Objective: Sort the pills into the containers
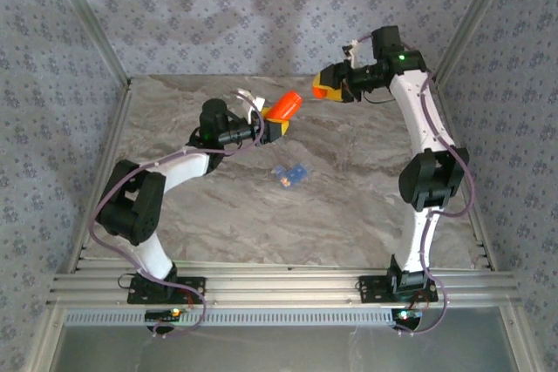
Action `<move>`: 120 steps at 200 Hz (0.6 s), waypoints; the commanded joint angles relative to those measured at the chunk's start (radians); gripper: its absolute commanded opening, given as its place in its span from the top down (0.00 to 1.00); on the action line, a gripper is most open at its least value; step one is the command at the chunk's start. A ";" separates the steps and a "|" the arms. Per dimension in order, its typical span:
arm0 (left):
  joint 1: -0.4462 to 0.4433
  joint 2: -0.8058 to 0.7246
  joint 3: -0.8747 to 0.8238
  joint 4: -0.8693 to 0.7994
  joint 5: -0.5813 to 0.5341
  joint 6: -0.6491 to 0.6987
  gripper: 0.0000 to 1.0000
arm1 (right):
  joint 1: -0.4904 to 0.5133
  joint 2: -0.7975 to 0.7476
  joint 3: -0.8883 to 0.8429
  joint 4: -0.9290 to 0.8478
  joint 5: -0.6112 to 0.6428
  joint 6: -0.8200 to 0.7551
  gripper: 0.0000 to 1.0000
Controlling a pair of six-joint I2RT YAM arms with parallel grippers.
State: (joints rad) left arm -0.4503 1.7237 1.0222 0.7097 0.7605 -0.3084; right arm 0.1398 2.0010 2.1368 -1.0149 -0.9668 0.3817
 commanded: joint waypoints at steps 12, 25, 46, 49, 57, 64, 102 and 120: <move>0.015 0.016 0.042 0.048 0.061 -0.007 1.00 | 0.008 0.034 0.038 -0.033 -0.070 -0.054 0.59; 0.019 0.019 0.045 0.042 0.074 -0.005 1.00 | 0.013 0.044 0.038 -0.043 -0.082 -0.066 0.59; 0.024 0.023 0.057 0.028 0.089 -0.005 1.00 | 0.015 0.054 0.038 -0.051 -0.108 -0.084 0.60; 0.024 0.023 0.057 0.028 0.093 -0.005 1.00 | 0.015 0.056 0.038 -0.053 -0.110 -0.086 0.60; 0.025 0.024 0.061 0.024 0.099 -0.005 1.00 | 0.014 0.060 0.038 -0.053 -0.121 -0.088 0.60; 0.026 0.025 0.064 0.018 0.105 -0.006 1.00 | 0.015 0.061 0.039 -0.050 -0.125 -0.089 0.60; 0.027 0.034 0.085 -0.007 0.137 -0.005 1.00 | 0.024 0.071 0.047 -0.038 -0.171 -0.087 0.60; 0.027 0.035 0.093 -0.024 0.153 0.001 1.00 | 0.031 0.074 0.049 -0.038 -0.182 -0.088 0.60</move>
State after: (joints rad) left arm -0.4316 1.7531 1.0718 0.6895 0.8574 -0.3084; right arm 0.1574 2.0571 2.1498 -1.0370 -1.0897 0.3195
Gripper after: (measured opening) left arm 0.531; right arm 0.480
